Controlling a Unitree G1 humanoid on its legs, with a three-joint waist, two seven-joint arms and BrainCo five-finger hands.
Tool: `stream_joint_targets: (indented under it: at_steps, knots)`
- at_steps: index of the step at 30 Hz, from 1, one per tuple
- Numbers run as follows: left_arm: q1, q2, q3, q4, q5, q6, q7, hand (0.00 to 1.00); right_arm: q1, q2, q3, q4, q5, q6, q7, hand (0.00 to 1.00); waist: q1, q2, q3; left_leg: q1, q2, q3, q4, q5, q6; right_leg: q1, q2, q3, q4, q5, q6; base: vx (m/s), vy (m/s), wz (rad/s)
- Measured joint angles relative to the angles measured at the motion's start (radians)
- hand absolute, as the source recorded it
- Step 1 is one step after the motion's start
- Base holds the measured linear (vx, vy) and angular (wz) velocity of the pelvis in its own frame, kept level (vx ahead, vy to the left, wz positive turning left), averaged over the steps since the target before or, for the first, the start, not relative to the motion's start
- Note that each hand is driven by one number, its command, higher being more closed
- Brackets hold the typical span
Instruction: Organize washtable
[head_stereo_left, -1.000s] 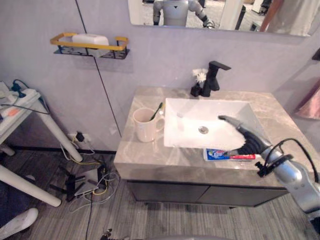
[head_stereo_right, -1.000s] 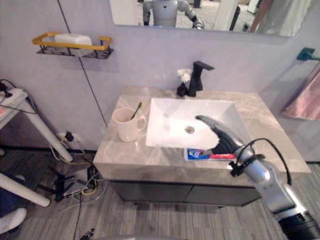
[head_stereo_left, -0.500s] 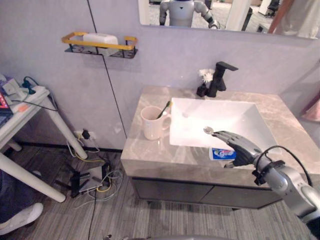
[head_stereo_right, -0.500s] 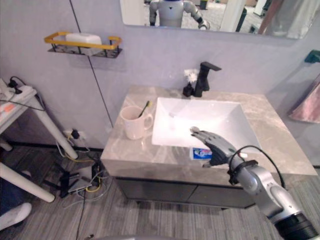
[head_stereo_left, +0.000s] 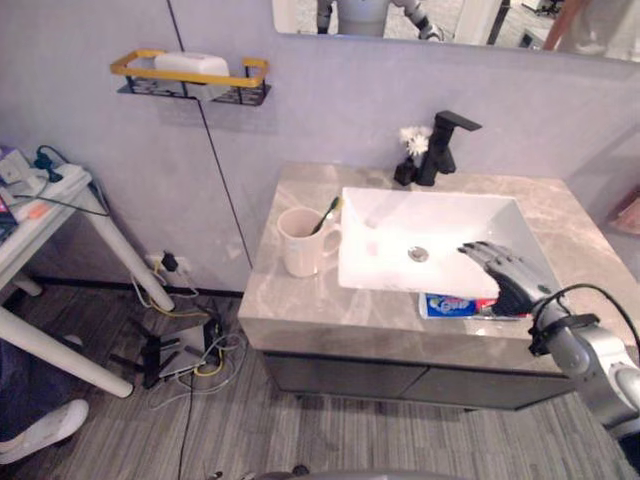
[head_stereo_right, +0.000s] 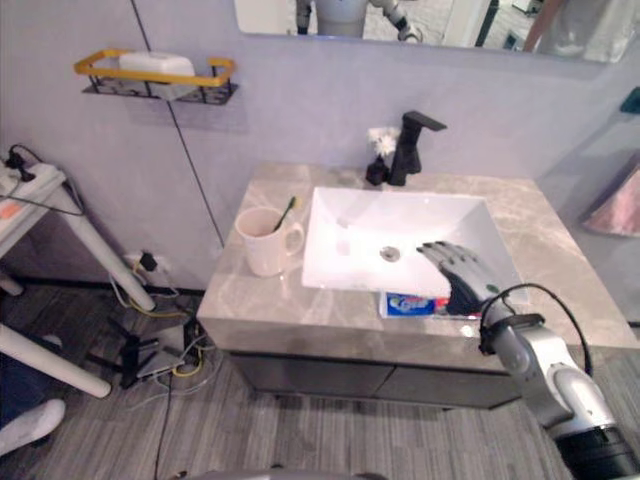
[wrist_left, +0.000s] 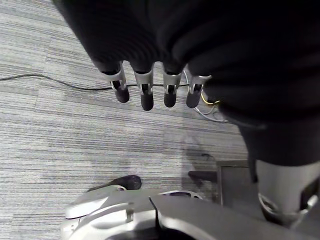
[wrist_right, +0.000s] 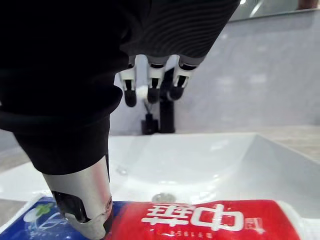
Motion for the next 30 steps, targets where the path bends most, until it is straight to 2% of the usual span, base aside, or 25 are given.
stream_joint_targets:
  at_steps: [8, 14, 30]
  knots:
    - [0.004, 0.000, 0.000, -0.004, 0.000, 0.003, -0.001, 0.00, 0.013, 0.000, -0.028, 0.000, 0.004, 0.003, 0.004, 0.00, -0.016, 0.000, 0.000, 0.000, 0.000, 0.000, 0.000, 0.000, 0.000, 0.000, 0.000, 0.000, 0.000, 0.000, 0.000, 0.00, 0.000, 0.00]
    - [0.005, 0.001, 0.000, -0.004, 0.000, 0.003, -0.003, 0.00, 0.038, 0.000, -0.032, 0.000, 0.014, 0.003, 0.044, 0.00, -0.019, 0.000, 0.000, 0.000, 0.000, 0.000, 0.000, 0.000, 0.000, 0.000, 0.000, 0.000, 0.000, 0.000, 0.000, 0.00, 0.000, 0.00]
    - [0.007, 0.003, 0.000, -0.005, -0.022, 0.002, -0.004, 0.00, 0.038, 0.000, -0.024, 0.025, 0.016, 0.006, 0.047, 0.00, -0.012, -0.009, 0.000, 0.000, 0.000, 0.000, 0.000, 0.000, 0.000, 0.000, 0.000, 0.000, 0.000, 0.001, 0.001, 0.00, 0.000, 0.00]
